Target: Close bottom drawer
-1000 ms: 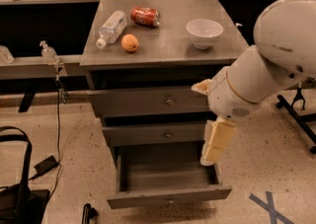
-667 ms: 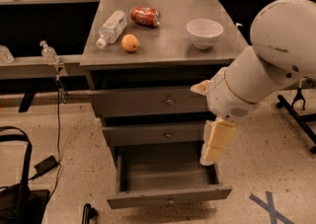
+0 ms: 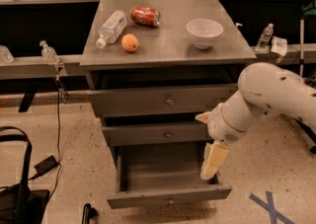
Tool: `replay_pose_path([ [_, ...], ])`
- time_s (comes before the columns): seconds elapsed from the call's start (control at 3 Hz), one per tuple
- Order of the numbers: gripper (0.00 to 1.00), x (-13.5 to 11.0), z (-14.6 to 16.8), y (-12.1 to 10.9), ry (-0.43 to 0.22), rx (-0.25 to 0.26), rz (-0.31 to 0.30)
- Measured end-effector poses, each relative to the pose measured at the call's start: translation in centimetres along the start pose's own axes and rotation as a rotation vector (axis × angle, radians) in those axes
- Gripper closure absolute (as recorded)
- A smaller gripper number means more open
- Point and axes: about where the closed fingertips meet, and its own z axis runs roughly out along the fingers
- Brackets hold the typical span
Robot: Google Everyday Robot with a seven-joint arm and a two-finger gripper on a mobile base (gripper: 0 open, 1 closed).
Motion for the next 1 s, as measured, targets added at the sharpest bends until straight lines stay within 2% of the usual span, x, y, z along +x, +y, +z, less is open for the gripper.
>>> replay_pose_path([
  [0.33,0.0,3.1,4.0,-0.6,0.006,-0.032,0.044],
  [0.67,0.0,3.6,4.8,-0.5,0.004,-0.043,0.052],
  [1.0,0.0,4.1,6.8,-0.9,-0.002,-0.077,0.053],
])
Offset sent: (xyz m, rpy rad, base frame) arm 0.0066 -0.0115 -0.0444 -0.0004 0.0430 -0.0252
